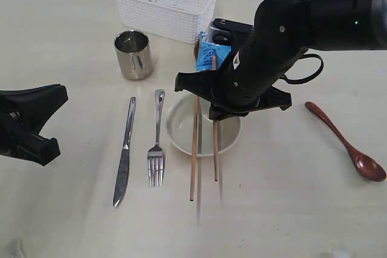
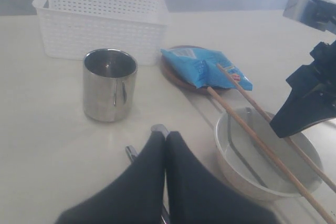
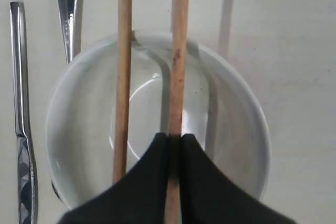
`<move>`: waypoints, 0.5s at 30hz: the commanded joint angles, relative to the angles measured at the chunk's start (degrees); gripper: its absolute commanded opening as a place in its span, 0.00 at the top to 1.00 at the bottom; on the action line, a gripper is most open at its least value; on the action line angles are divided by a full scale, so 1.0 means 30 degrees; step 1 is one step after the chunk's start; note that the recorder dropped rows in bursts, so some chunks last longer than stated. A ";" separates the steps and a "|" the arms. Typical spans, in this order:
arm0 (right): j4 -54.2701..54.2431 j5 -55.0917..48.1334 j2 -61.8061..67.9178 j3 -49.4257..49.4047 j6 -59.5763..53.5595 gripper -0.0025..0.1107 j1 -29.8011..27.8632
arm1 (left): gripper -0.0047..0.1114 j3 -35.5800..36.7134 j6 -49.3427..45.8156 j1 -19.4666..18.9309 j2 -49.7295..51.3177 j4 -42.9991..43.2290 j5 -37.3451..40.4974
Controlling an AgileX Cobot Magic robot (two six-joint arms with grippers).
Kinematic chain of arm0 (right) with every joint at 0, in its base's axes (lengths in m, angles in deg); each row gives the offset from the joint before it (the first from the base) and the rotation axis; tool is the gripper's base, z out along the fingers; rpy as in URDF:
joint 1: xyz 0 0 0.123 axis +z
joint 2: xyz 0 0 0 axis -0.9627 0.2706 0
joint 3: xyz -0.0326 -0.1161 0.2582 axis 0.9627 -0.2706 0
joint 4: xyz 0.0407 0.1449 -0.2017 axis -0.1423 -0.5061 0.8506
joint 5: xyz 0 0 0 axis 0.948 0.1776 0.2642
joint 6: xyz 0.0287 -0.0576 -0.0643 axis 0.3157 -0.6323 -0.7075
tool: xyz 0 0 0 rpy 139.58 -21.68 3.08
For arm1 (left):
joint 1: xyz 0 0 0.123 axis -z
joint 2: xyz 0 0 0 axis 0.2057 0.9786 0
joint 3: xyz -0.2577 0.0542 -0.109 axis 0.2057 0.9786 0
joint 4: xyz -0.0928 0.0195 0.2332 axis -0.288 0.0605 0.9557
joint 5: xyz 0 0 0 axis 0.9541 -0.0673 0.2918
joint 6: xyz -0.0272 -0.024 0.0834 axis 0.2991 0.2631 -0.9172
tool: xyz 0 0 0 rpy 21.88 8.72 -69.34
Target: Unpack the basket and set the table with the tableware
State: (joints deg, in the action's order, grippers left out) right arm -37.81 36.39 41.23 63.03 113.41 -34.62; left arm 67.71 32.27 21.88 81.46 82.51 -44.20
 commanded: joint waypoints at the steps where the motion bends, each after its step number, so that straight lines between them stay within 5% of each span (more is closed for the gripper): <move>1: 0.0183 0.0058 -0.0003 0.0108 -0.0426 0.98 0.0019 | 0.96 0.0136 0.0008 0.0039 -0.0094 0.0000 -0.0012; 15: 0.0183 0.0026 -0.0003 0.0108 -0.0454 0.98 0.0019 | 0.96 0.0136 0.0008 0.0039 -0.0094 0.0000 -0.0012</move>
State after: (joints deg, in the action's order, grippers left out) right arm -37.81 36.75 41.23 63.03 112.39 -34.62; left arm 67.71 32.27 21.88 81.46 82.51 -44.20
